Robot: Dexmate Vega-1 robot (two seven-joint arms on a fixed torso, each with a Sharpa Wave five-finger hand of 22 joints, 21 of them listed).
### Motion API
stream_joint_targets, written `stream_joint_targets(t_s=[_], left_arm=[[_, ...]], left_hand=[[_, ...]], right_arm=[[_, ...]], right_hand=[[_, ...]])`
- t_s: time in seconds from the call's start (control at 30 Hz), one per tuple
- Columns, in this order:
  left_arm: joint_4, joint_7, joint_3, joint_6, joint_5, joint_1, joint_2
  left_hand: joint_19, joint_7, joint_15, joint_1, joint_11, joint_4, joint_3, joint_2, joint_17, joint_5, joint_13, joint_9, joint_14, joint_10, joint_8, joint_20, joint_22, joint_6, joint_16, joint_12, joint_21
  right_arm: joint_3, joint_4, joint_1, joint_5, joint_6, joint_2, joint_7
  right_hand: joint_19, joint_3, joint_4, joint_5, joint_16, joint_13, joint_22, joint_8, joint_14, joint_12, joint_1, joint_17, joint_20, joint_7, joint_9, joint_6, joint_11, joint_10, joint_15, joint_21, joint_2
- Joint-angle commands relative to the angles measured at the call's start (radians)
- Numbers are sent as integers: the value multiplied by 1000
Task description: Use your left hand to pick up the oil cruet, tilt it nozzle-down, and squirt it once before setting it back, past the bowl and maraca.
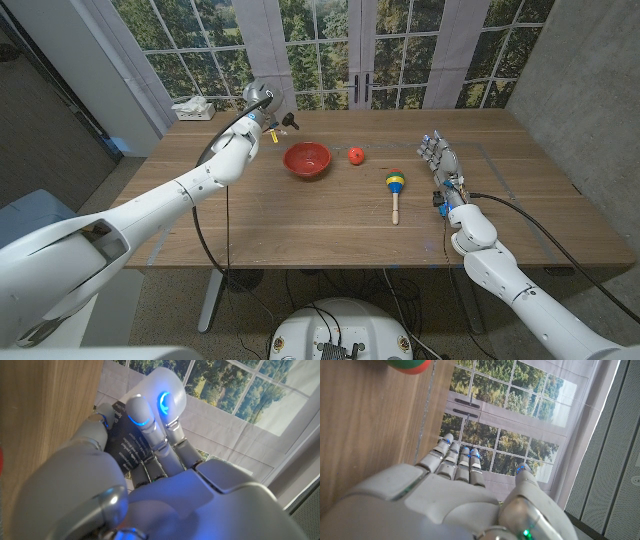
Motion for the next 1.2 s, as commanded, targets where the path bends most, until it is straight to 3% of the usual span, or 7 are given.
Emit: stream_joint_targets(t_s=[0.03,0.13,0.27,0.4,0.5,0.87,1.2], left_arm=[[-11,86,13,-33,-26,-4,31],[-9,99,13,-20,-14,1,29],[-3,78,20,-8,14,-2,26],[5,79,25,-5,34,-4,25],[9,63,27,-4,42,-7,21],[27,37,35,4,70,-20,5],[45,5,48,30,123,-31,-5]], left_hand=[[-23,87,-6,19,-6,339,306,60,-105,-29,714,289,-19,375,-44,-110,-22,94,-87,40,-4],[-49,89,-7,20,-10,322,291,88,-137,-68,551,226,-48,339,-93,-111,-64,56,-130,-132,10],[-101,83,-9,7,-17,289,293,115,-203,-129,388,130,-87,151,-200,-110,-93,-71,-208,-353,57],[-133,60,-11,-23,-17,260,288,107,-239,-164,270,68,-120,-85,-322,-109,-125,-212,-281,-356,90],[-154,59,-13,-40,-15,240,282,101,-248,-177,214,42,-153,-187,-365,-109,-144,-318,-328,-353,96],[-180,111,-14,-101,33,207,262,101,-213,-197,101,-36,-213,-492,-380,-108,-170,-633,-416,-351,101],[-205,127,-14,-131,55,216,275,122,-215,-196,61,-74,-282,-655,-376,-107,-184,-756,-482,-352,78]], right_arm=[[-4,12,11,1,3,6,2],[-5,16,14,0,4,7,5],[-7,22,20,2,4,7,11],[-9,26,25,4,-1,7,14],[-11,30,28,4,-1,8,17],[-14,44,40,5,0,10,23],[-17,62,53,14,2,16,36]], right_hand=[[4,4,-5,0,2,1,3,1,4,4,-4,0,3,8,4,1,5,2,4,3,-1],[4,4,-5,0,2,1,3,1,4,4,-4,0,3,7,4,1,5,1,5,3,-1],[4,4,-5,0,2,1,3,1,4,4,-4,0,3,7,4,2,4,1,4,3,-1],[4,5,-5,0,2,1,3,1,4,4,-4,0,4,5,4,1,5,2,4,3,-1],[4,5,-6,0,2,1,3,1,4,4,-5,0,4,5,4,1,5,2,4,3,-1],[5,4,-6,0,2,1,3,2,3,4,-6,-1,6,3,4,2,7,2,5,3,-2],[5,3,-6,0,2,1,3,1,2,4,-9,-1,6,2,4,2,7,3,6,3,-3]])
